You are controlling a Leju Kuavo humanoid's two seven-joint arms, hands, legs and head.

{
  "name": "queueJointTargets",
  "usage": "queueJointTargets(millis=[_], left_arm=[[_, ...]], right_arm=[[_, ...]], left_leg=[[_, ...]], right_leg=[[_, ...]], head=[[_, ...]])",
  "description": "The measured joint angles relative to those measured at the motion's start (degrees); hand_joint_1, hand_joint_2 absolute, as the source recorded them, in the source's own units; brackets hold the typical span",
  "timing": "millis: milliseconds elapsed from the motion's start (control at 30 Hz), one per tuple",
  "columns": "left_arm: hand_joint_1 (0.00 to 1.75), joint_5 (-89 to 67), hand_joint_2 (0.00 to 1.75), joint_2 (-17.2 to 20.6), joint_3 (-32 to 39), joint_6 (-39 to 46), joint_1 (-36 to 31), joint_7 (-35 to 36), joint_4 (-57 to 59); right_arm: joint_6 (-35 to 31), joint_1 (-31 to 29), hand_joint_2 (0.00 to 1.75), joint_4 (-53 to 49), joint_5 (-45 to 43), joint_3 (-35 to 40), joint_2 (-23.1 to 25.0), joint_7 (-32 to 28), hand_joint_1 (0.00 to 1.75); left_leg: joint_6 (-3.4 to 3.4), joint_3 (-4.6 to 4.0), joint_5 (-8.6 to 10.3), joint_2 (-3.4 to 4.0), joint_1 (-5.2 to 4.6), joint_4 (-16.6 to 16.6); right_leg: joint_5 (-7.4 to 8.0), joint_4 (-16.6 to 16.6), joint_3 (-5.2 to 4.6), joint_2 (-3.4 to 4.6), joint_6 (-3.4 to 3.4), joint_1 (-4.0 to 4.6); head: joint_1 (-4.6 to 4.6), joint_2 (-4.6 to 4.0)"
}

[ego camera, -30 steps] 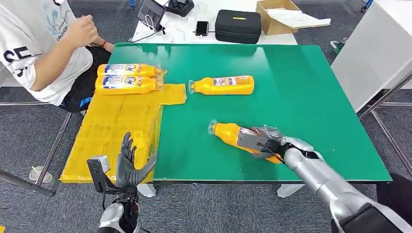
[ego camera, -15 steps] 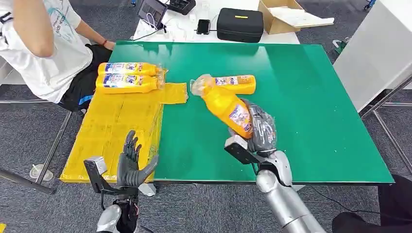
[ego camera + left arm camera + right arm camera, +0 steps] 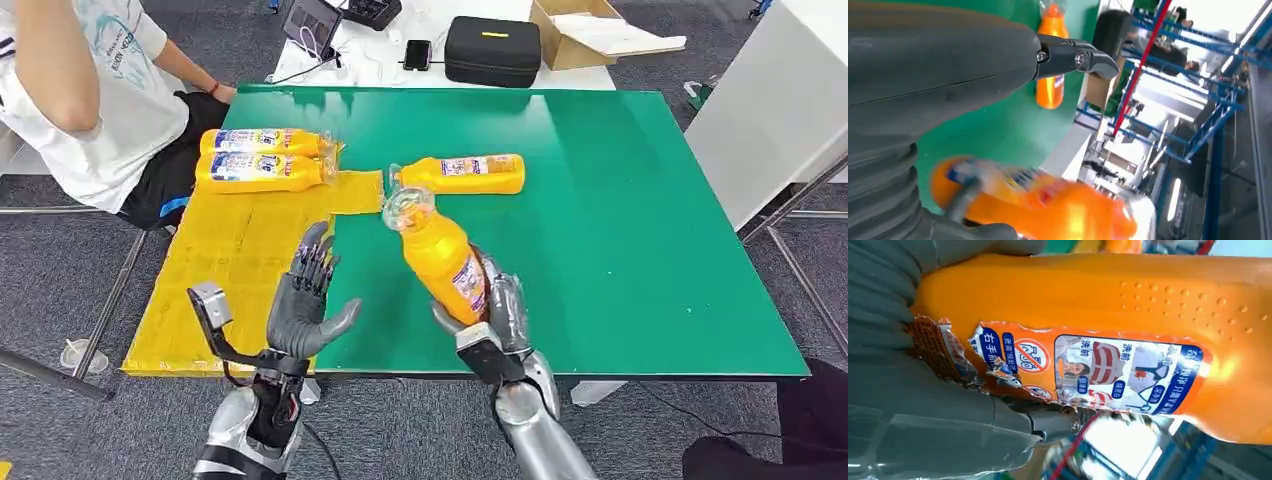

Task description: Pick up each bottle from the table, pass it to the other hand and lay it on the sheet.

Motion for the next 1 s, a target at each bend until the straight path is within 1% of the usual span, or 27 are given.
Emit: queueJointTargets(millis=[200, 400, 633, 1000], left_arm=[[0.0, -1.4, 1.75, 0.5, -2.6, -0.7, -1.9, 0.4, 0.9], [0.0, -2.4, 1.75, 1.0, -4.3, -0.8, -2.9, 1.1, 2.8], [0.0, -0.4, 1.75, 1.6, -5.0, -3.0, -4.5, 3.8, 6.9], [0.0, 5.1, 1.75, 2.4, -5.1, -6.6, -5.6, 5.2, 11.1]], right_arm=[[-0.1, -1.0, 1.75, 6.4, -0.5, 3.5, 2.9, -0.1, 1.75], [-0.4, -2.5, 1.75, 10.0, -1.0, 6.0, 4.4, -0.1, 1.75], [-1.7, -3.9, 1.75, 12.8, -0.7, 7.4, 5.2, -0.1, 1.75], [-1.7, -5.6, 1.75, 18.1, 1.0, 7.9, 5.6, -0.1, 1.75]], left_leg=[[0.0, -0.01, 0.0, 0.01, -0.02, 0.0], [0.0, -0.01, 0.0, 0.01, -0.02, 0.0], [0.0, -0.01, 0.0, 0.02, -0.02, 0.0], [0.0, -0.02, 0.01, 0.02, -0.02, 0.0]], right_leg=[[0.0, 0.0, 0.0, 0.0, 0.0, -0.02], [0.0, 0.0, 0.0, 0.0, 0.0, -0.02], [0.0, 0.0, -0.01, 0.0, 0.0, -0.01], [0.0, 0.0, -0.02, 0.0, 0.0, -0.01]], head=[[0.0, -0.02], [0.0, -0.02], [0.02, -0.02], [0.02, -0.02]])
